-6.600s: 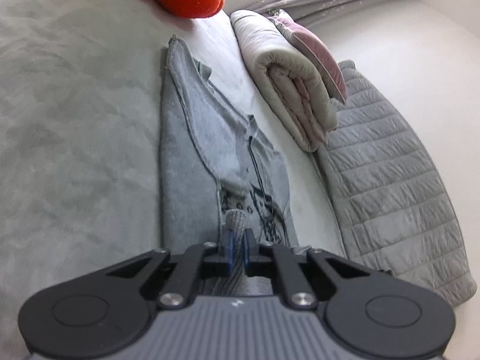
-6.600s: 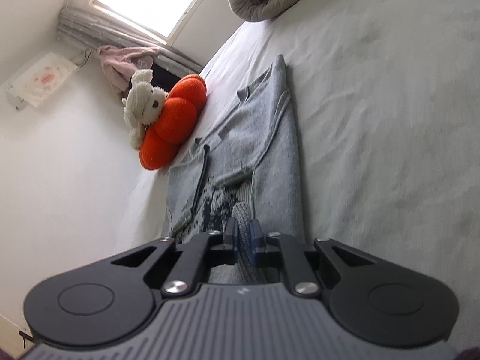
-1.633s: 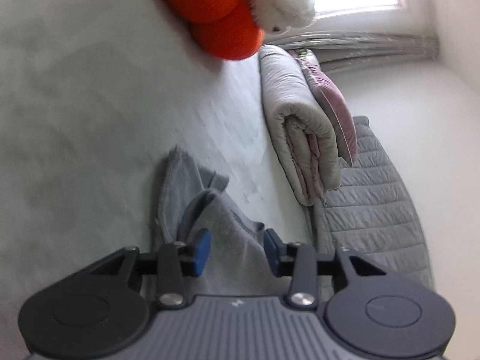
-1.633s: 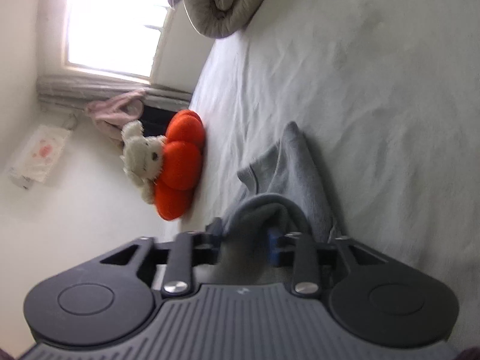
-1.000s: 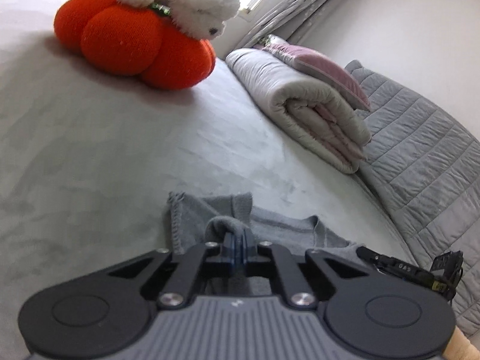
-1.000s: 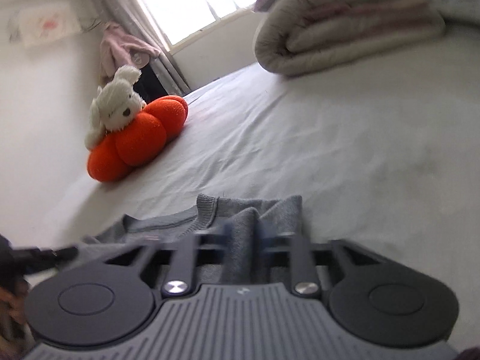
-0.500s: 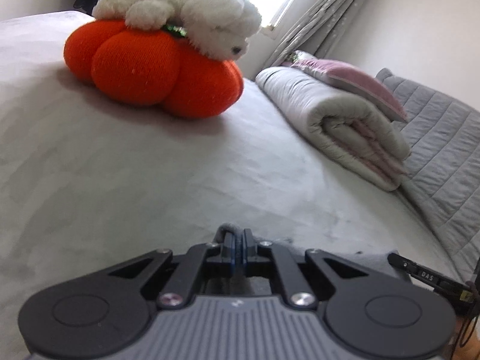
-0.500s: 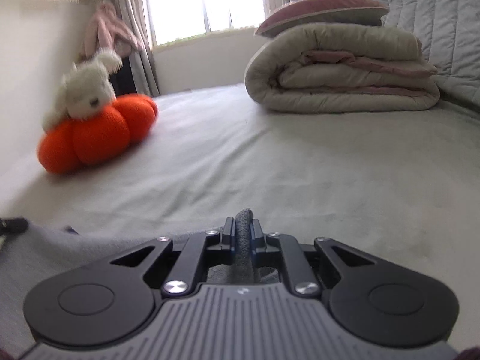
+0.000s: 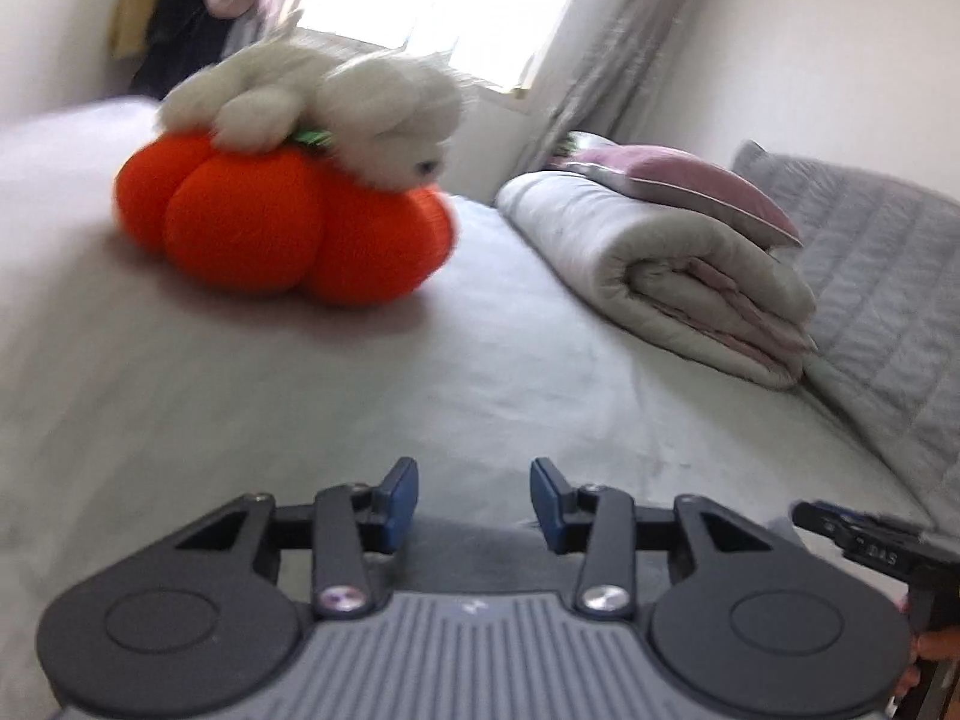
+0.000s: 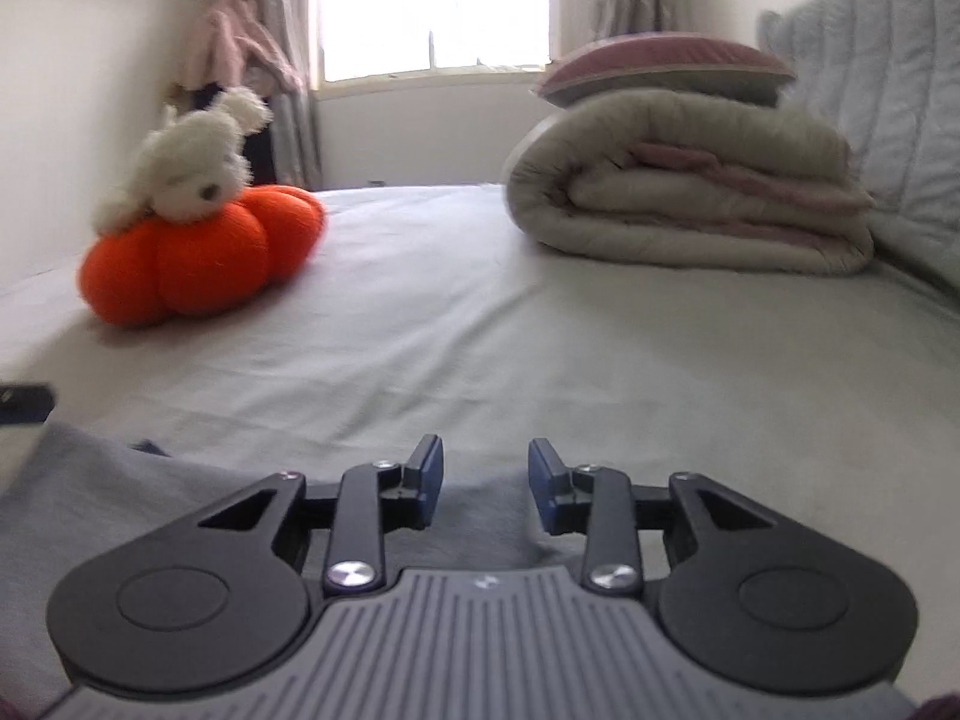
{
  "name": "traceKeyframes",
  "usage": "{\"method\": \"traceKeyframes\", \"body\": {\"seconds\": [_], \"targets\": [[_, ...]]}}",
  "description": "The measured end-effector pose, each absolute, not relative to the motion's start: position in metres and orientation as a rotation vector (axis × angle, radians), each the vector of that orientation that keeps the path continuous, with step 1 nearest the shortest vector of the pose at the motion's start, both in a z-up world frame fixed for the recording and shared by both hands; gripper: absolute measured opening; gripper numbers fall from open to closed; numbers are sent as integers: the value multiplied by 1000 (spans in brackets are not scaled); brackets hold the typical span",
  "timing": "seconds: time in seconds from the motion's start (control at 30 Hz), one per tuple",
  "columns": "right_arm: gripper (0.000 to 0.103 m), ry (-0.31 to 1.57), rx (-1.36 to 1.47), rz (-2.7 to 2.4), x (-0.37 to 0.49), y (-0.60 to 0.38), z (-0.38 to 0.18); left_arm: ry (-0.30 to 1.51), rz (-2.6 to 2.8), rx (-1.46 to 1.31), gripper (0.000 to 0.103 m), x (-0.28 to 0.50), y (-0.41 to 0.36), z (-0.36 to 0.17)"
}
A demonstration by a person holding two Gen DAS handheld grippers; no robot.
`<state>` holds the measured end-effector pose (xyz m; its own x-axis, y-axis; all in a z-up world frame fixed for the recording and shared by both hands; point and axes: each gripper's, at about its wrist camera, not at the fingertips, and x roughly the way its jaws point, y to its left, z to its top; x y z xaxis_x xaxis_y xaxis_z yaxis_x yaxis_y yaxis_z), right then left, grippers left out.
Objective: Fold clothes
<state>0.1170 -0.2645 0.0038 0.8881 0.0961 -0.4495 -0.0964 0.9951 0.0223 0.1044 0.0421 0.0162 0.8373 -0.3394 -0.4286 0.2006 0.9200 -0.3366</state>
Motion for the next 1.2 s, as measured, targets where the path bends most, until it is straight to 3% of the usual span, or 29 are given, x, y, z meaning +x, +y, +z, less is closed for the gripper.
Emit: {"method": "traceKeyframes", "body": {"seconds": [0.3,0.37,0.47,0.63,0.83,0.97,1.03,1.2], "targets": [[36,564,-64,156,137,-212,-17,604,-342,-176,39,117,7,-16],[33,578,-57,147,139,-217,-24,605,-323,-121,27,118,13,-25],[29,578,-12,158,138,-235,-25,593,-324,-112,21,115,31,-27],[32,576,-3,87,134,-261,-22,617,-281,-122,20,111,44,-15],[35,581,36,85,111,-263,-10,660,-161,-273,30,92,65,16],[41,565,22,167,85,-236,0,757,-151,-423,58,80,83,19],[44,557,15,207,72,-222,5,787,-180,-491,64,76,91,12],[51,566,-80,313,45,-173,1,918,-259,-621,65,84,104,-12]]}}
